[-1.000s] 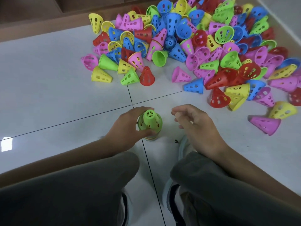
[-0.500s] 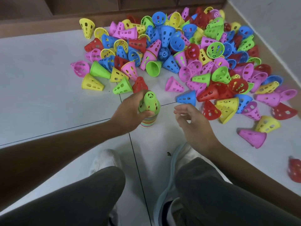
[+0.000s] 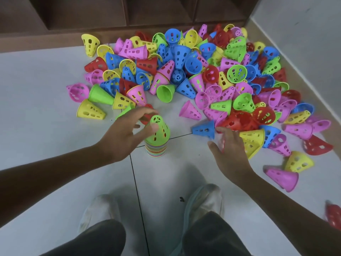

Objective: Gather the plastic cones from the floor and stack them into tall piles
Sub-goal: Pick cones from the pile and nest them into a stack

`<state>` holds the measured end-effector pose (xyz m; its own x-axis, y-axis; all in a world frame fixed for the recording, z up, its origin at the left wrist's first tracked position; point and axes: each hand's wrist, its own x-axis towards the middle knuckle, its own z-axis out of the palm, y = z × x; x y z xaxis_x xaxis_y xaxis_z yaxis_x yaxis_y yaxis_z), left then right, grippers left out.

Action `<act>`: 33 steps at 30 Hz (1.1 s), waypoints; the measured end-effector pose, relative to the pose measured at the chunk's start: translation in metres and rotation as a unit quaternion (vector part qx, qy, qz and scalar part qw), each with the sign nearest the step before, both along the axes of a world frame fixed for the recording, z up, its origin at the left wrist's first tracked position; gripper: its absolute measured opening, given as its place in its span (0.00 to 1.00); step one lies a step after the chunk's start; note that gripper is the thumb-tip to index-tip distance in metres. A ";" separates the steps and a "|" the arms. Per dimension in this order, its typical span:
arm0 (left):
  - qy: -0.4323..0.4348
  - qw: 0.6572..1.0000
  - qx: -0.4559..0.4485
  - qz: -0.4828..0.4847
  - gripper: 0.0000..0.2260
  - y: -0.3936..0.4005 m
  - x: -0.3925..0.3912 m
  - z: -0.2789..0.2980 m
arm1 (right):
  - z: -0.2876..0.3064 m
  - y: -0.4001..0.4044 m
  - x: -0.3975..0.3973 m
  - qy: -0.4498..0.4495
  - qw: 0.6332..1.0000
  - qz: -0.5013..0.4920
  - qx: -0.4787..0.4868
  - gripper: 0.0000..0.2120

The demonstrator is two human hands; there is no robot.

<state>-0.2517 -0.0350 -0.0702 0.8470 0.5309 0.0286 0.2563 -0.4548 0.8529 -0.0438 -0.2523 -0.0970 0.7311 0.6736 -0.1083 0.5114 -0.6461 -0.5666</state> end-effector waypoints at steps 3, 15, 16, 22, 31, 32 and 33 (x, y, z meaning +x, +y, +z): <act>-0.025 0.999 0.023 0.013 0.20 0.015 0.012 0.004 | -0.011 -0.002 0.021 -0.067 0.997 0.002 -0.040 0.25; 0.098 0.969 0.228 -0.009 0.13 0.098 0.047 -0.065 | -0.033 0.014 0.064 -0.120 0.990 0.039 -0.058 0.38; 0.108 0.965 0.239 -0.016 0.14 0.100 0.048 -0.069 | -0.035 0.016 0.064 -0.161 0.984 0.067 -0.039 0.35; 0.175 0.957 0.229 -0.044 0.29 0.107 0.048 -0.086 | -0.059 0.027 0.086 -0.145 0.982 0.067 -0.100 0.43; 0.223 0.953 0.197 -0.063 0.35 0.109 0.058 -0.099 | -0.066 0.064 0.097 -0.122 0.976 0.065 -0.166 0.46; 0.225 0.951 0.199 -0.069 0.36 0.109 0.059 -0.100 | -0.064 0.069 0.097 -0.122 0.976 0.066 -0.169 0.47; 0.226 0.950 0.203 -0.075 0.35 0.108 0.061 -0.101 | -0.062 0.075 0.098 -0.122 0.975 0.067 -0.172 0.47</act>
